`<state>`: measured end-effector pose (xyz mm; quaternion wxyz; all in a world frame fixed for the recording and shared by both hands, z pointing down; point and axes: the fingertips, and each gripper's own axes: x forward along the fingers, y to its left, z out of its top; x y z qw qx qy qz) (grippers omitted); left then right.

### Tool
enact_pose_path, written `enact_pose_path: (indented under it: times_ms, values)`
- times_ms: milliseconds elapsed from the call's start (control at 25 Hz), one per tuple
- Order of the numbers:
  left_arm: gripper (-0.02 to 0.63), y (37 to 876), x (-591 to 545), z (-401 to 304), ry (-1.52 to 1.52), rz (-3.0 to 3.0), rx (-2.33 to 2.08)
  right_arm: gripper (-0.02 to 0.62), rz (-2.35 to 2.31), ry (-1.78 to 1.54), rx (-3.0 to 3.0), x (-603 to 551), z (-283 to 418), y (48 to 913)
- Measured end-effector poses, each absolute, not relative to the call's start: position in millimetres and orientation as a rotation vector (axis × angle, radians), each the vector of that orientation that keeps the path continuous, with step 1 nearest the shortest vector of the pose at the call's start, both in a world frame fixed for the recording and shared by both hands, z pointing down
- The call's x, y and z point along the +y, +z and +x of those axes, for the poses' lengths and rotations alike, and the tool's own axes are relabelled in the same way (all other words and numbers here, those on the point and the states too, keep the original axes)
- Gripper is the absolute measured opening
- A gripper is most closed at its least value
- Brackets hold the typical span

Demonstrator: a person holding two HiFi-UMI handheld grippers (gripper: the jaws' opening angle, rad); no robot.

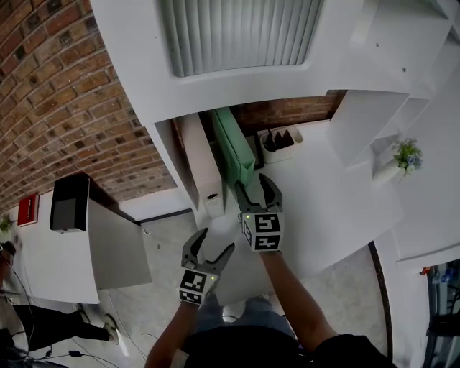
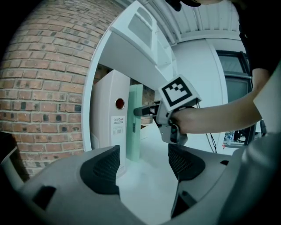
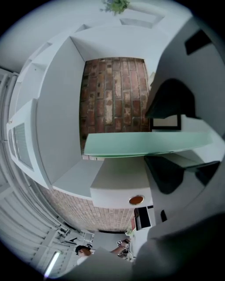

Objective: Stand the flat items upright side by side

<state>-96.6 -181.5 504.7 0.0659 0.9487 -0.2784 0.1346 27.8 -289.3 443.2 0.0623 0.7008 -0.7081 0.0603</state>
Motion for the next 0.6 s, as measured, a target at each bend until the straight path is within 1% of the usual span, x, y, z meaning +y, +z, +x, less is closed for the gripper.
enact_pose_path:
  times_ms: [120,200,240,280,320,480,520,600]
  values:
    - [0.344,495,-187,-100,0.363,2.856,-0.888,0.25,2.143,0.167,-2.172,-255,37,433]
    - [0.332,485,-192,-103,0.322,2.853,-0.923,0.237,2.168,0.142,-2.192,-231,46,423]
    - [0.293,478,-193,-103,0.301,2.854,-0.938,0.209,2.186,0.131,-2.199,-219,53,417]
    - [0.231,471,-195,-103,0.281,2.856,-0.952,0.177,2.208,0.119,-2.202,-207,60,411]
    - [0.183,464,-195,-102,0.259,2.858,-0.964,0.124,2.23,0.107,-2.202,-196,67,406]
    - [0.081,439,-196,-91,0.142,2.887,-0.993,0.013,2.295,0.062,-2.181,-156,94,389]
    - [0.06,435,-194,-87,0.126,2.894,-0.994,-0.002,2.304,0.061,-2.174,-147,100,387]
    - [0.032,429,-189,-80,0.111,2.911,-0.996,-0.002,2.321,0.068,-2.164,-131,110,385]
